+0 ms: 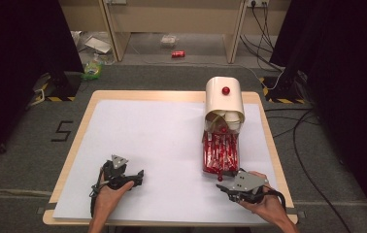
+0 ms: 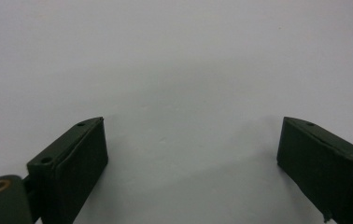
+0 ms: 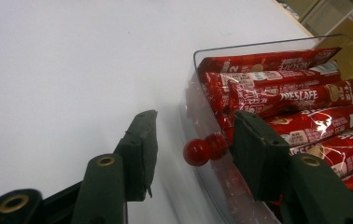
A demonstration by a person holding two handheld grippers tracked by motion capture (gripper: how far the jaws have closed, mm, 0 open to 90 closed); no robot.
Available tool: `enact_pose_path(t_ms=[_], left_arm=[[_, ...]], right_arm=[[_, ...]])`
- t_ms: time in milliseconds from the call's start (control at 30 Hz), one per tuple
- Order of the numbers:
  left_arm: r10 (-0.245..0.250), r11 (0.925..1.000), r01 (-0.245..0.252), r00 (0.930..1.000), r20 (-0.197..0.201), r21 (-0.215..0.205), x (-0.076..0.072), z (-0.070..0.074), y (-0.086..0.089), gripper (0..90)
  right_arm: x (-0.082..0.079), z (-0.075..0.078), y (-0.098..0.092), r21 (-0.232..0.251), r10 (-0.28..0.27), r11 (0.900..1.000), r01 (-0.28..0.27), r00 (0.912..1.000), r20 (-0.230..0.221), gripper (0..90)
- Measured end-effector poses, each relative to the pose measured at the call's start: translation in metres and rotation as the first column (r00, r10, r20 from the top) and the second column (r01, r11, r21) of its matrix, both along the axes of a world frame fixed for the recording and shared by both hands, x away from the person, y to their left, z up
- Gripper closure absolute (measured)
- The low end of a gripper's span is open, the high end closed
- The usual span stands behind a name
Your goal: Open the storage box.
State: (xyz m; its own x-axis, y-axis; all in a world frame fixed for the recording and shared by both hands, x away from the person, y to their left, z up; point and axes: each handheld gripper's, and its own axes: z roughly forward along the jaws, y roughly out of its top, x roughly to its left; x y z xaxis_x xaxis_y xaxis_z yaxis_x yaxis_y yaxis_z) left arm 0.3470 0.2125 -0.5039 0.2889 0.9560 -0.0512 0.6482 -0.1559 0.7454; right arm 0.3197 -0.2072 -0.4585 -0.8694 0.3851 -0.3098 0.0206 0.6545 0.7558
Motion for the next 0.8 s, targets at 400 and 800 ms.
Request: enact_pose_path(t_ms=[400,800], left_arm=[[0.0,1.0,0.0,1.0,0.0,0.008,0.0,0.0,-0.001,8.1],[0.003,1.0,-0.003,1.0,0.001,0.009,0.0,0.0,-0.001,8.0]], right_arm=[[0.005,0.013,-0.009,0.207,-0.114,0.971,0.123,0.9918,-0.057,43.7],[0.012,0.015,-0.003,0.259,-0.25,0.925,0.277,0.9589,-0.134,43.1]])
